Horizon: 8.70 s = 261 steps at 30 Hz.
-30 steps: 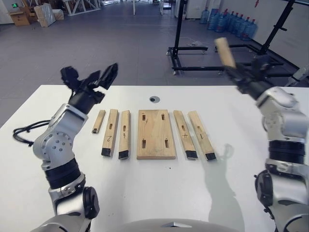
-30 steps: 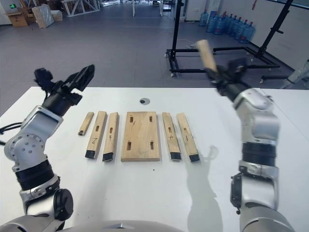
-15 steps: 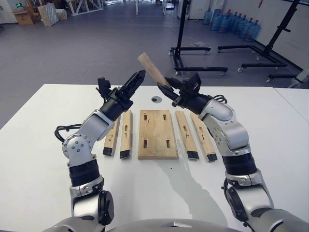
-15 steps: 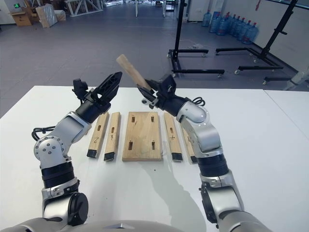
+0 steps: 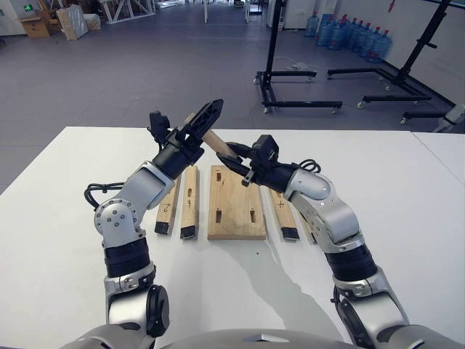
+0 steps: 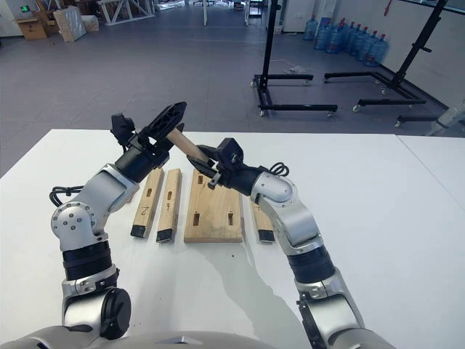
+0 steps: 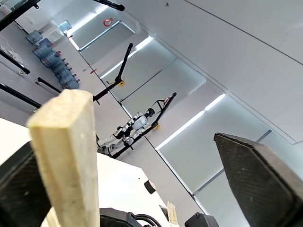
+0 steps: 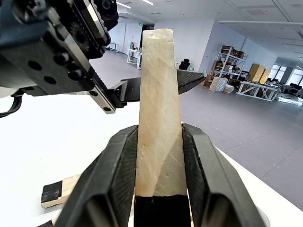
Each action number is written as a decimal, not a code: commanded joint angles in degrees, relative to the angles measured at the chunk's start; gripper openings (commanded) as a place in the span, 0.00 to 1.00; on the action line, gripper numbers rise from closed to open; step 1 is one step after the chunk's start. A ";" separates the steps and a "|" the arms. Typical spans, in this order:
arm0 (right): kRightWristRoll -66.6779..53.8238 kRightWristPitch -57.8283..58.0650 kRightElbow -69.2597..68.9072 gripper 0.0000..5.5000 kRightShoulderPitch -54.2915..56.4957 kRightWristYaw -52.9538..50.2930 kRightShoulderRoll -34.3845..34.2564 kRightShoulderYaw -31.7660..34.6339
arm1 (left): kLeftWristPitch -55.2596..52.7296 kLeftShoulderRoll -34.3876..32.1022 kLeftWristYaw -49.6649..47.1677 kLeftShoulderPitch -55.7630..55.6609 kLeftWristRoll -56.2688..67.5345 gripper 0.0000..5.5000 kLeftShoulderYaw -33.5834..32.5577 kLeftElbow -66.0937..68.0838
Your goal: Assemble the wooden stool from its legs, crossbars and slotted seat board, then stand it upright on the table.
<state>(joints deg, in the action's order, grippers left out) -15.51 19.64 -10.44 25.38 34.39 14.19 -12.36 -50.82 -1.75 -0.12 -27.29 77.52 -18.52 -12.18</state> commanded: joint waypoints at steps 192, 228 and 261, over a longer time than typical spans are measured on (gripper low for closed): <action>-0.65 15.46 2.90 0.95 -2.94 -13.73 -3.28 8.93 | 12.58 -14.28 8.01 -9.09 -68.12 0.51 11.41 2.30; -1.31 15.79 -4.33 0.95 -13.58 -13.77 6.95 23.20 | -41.30 -39.90 21.75 14.52 -39.11 0.51 -2.24 -20.47; -0.68 14.29 1.17 0.95 -7.84 -13.49 2.02 15.05 | -4.27 -24.11 12.40 20.16 -64.95 0.94 20.15 0.06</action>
<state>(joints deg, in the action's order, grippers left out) -15.92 33.76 -9.48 16.36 20.91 16.36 2.71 -56.52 -26.14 11.78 -7.25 13.47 0.64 -13.60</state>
